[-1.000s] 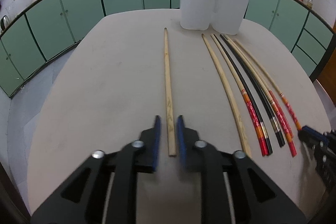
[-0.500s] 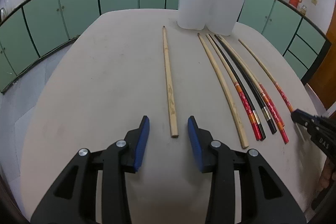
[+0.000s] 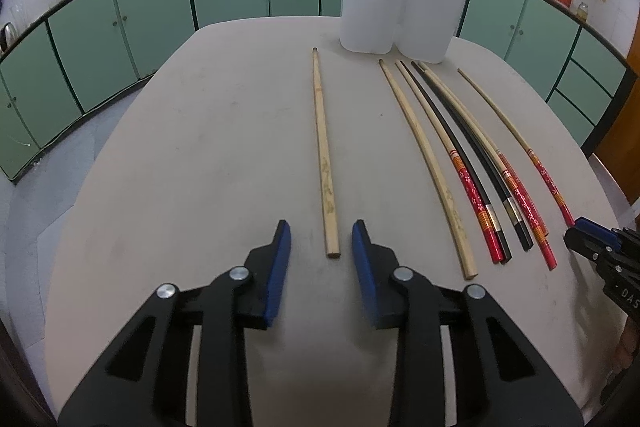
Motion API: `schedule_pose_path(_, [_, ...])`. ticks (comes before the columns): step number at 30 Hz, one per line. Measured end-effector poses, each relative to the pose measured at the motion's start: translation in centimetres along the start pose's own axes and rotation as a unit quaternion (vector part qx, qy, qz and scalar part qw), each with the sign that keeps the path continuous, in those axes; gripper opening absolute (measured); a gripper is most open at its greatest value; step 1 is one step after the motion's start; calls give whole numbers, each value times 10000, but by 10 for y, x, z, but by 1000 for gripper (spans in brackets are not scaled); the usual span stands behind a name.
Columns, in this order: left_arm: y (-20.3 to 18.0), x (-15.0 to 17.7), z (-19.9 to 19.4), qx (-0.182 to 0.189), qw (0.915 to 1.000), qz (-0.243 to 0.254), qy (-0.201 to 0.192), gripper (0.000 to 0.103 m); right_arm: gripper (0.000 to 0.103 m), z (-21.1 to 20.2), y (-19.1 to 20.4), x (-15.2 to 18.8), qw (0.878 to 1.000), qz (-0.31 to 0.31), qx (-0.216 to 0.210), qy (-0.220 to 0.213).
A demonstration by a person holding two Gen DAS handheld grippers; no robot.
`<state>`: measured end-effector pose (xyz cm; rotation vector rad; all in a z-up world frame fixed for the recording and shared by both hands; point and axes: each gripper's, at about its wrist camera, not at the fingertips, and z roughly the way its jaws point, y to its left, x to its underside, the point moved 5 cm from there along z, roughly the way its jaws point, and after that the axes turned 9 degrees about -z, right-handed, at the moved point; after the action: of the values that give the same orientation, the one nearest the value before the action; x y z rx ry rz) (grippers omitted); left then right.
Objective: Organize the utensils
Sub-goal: 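Grasp a plain wooden chopstick with the left tool while the right tool grasps a red chopstick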
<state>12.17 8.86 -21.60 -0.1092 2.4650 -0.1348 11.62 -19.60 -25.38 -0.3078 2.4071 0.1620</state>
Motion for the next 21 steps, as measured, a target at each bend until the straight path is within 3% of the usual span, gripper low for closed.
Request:
schedule_pose_path(9, [-4,0,1,-94,9999,37,-15,24,19,2,-2,-2,10000,6,61,-49])
schedule_pose_path(16, [-13,2,2,-116,9999,91,-35,8,6,3,-3,-2,9998,-18,167,-127])
schedule_pose_path(21, [-15,2,2,-184,9997,121,-67,6,6,3,-2,-3,9997,8,199,-152])
